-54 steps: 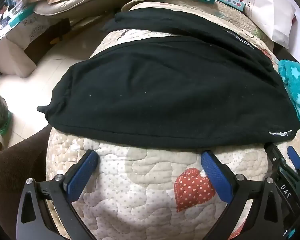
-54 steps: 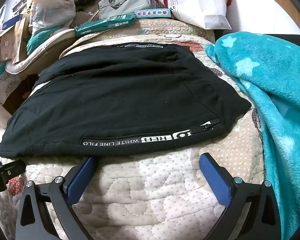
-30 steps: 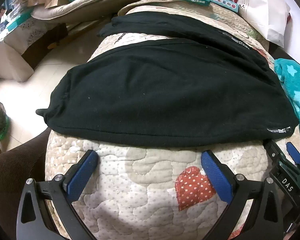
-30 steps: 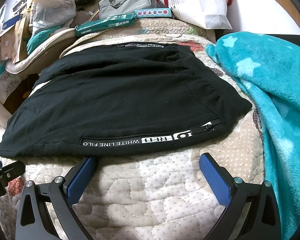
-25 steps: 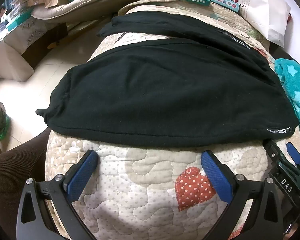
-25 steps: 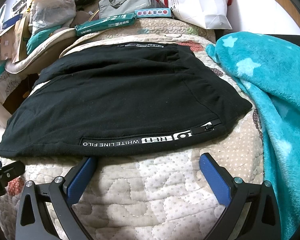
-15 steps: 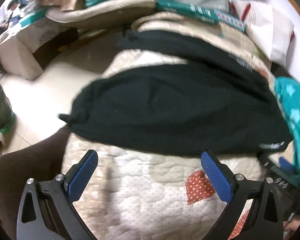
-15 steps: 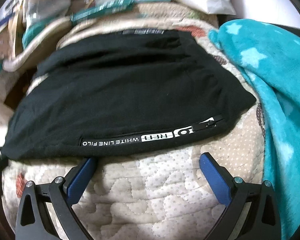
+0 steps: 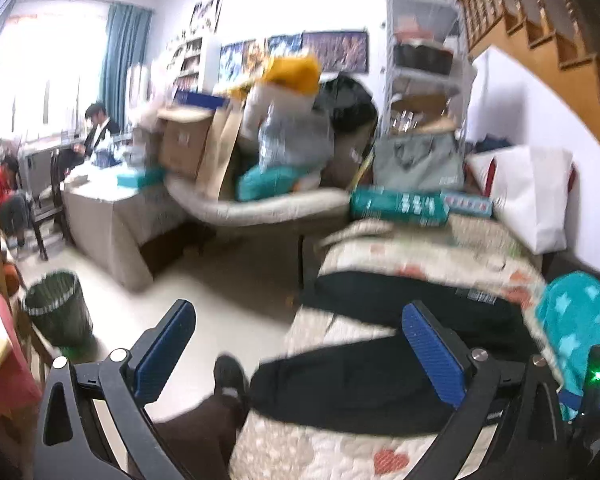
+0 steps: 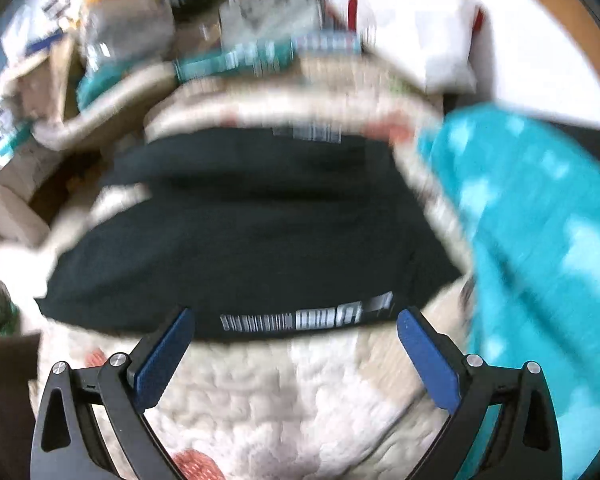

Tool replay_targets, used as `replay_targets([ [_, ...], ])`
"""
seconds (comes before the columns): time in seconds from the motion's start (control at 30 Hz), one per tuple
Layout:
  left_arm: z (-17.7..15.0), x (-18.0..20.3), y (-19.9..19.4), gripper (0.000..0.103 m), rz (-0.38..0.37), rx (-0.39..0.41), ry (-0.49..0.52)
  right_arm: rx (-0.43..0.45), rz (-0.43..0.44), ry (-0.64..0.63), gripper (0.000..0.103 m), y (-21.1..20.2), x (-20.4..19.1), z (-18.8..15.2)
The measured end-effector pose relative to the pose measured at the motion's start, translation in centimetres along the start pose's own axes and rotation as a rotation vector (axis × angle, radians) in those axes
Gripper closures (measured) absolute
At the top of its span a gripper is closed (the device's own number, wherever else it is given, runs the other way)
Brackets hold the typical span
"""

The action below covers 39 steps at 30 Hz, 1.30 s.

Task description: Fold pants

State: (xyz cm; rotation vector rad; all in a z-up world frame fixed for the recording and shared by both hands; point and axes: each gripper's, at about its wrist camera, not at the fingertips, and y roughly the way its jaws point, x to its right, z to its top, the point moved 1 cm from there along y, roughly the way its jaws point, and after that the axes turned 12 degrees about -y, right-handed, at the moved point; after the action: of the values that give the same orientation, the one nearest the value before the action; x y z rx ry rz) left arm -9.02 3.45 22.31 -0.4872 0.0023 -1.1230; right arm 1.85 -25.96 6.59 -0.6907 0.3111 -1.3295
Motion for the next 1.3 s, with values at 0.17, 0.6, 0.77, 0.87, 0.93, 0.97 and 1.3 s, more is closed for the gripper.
replay_targets([
  [0.17, 4.4, 2.0, -2.7, 0.0, -0.061, 0.082, 0.04, 0.209, -0.034, 0.006, 0.0, -4.9, 1.4, 3.0],
  [0.6, 5.9, 7.2, 4.6, 0.0, -0.131, -0.083, -0.009, 0.153, -0.045, -0.059, 0.0, -4.1, 2.6, 9.4],
  [0.77, 2.3, 8.5, 10.7, 0.0, -0.109, -0.211, 0.02, 0.065, -0.024, -0.078, 0.0, 0.1, 2.3, 11.5],
  [0.87, 0.8, 8.9, 13.9, 0.0, -0.099, -0.277, 0.018, 0.041, -0.028, -0.094, 0.0, 2.4, 2.2, 12.7],
  [0.93, 0.1, 9.2, 16.2, 0.0, -0.09, -0.313, 0.022, 0.019, -0.026, -0.1, 0.0, 4.2, 2.2, 13.5],
  [0.97, -0.1, 9.3, 17.2, 0.0, -0.087, -0.326, 0.025, 0.012, -0.027, -0.103, 0.0, 4.8, 2.2, 13.8],
  [1.3, -2.3, 10.8, 24.5, 0.0, -0.079, -0.387, 0.092, -0.093, -0.067, -0.128, 0.0, 11.9, 2.0, 15.4],
])
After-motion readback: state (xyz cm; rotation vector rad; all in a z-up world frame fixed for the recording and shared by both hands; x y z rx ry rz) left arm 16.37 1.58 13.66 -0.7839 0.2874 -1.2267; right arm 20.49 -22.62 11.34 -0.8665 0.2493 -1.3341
